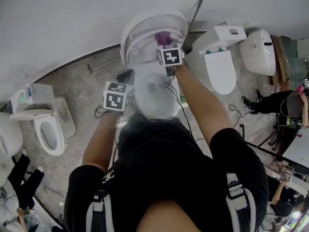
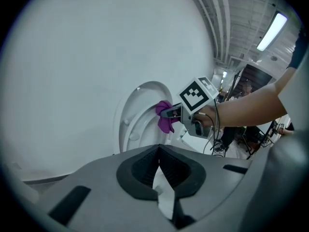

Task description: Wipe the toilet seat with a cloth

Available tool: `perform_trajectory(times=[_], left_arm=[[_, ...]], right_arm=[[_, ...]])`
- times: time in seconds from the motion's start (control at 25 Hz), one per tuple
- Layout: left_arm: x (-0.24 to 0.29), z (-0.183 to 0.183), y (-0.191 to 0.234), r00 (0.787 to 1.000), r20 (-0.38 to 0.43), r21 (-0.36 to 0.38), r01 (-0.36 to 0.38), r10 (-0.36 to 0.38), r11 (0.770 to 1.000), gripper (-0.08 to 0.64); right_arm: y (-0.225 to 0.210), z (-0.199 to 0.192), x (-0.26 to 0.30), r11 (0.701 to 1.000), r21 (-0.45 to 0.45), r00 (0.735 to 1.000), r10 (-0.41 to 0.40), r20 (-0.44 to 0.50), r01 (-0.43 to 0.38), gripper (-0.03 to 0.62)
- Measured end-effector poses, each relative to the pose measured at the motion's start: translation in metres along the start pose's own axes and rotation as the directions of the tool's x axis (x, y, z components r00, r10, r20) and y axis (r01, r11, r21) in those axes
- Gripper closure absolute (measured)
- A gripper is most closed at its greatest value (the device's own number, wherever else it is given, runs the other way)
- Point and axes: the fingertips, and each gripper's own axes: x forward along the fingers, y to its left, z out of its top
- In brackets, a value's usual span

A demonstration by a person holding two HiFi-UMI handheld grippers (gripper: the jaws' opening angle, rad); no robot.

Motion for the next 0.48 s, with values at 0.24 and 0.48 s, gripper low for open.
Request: perform_trajectory(times=[0.24, 0.48], left_arm=[[0.015, 0.026, 0.01, 1.0, 0.016, 0.069, 0.003, -0.004, 0.998, 0.566], [0.05, 0.086, 0.02, 0.997, 0.079, 0.243, -0.016, -0.004, 0.97, 0.566]], right_arm=[[0.006, -0.003, -0.015, 0.996, 0.041, 0.996, 0.079, 0.029, -0.08, 0.532], [-0.021, -0.004, -0.049, 0.989, 0.134, 0.995, 0.05, 0.084, -0.061, 0.532]])
